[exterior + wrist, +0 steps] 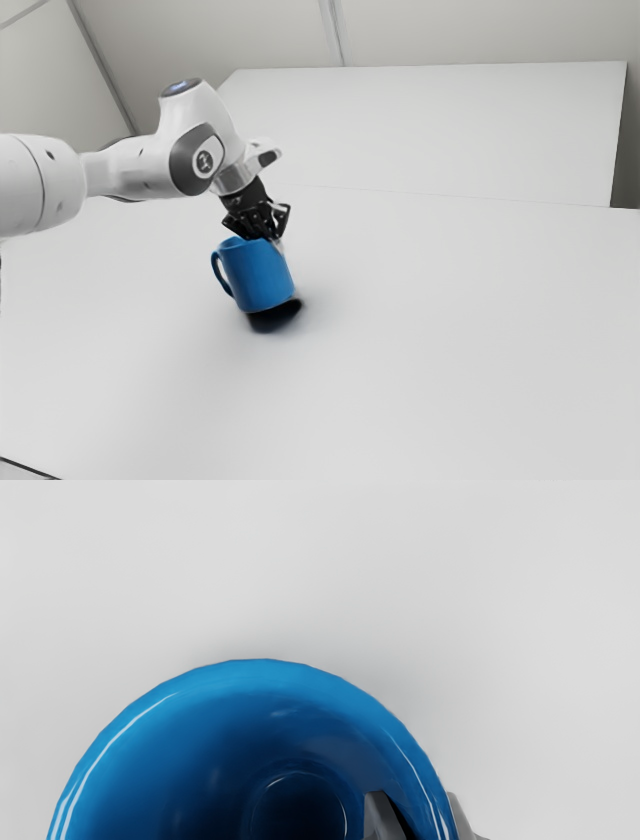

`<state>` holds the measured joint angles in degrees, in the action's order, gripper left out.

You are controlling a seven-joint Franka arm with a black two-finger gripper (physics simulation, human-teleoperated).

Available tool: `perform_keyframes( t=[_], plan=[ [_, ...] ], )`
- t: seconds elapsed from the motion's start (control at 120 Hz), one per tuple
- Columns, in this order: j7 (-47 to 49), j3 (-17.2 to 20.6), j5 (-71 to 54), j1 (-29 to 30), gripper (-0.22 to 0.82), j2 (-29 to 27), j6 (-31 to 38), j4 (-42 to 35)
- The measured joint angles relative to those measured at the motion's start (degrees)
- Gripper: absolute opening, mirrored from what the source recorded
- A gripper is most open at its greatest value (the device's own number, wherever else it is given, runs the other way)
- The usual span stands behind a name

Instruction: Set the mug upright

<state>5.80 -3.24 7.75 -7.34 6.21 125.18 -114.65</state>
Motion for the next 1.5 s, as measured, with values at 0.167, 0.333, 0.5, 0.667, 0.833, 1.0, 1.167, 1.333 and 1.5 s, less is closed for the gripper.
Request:
perform_keyframes(
  t=[0.167,0.333,0.5,0.667,0.833,1.0,1.167,1.333,1.5],
  plan=[
    [1.19,-0.01,-7.72,-0.77,-0.1,-0.64,6.59,-2.96],
    [2.14,-0.03,-11.28,-0.9,-0.11,-1.82,11.68,-5.84],
    [3.02,-0.06,-12.36,-0.87,-0.11,-2.71,15.74,-8.99],
    [3.96,0.01,-12.53,-0.99,-0.1,-2.66,18.22,-11.4],
    [4.67,0.04,-12.45,-1.0,-0.03,-2.2,19.33,-11.7],
    [4.76,0.02,-12.2,-1.07,0.3,-3.73,18.68,-11.36],
    [4.85,-1.64,-12.17,-2.51,0.47,-5.17,13.45,-6.98],
    [4.89,-1.92,-12.15,-2.07,0.54,-5.22,2.41,2.35],
    [4.88,-2.28,-12.17,-1.59,0.58,-4.91,-8.46,10.82]
  ],
)
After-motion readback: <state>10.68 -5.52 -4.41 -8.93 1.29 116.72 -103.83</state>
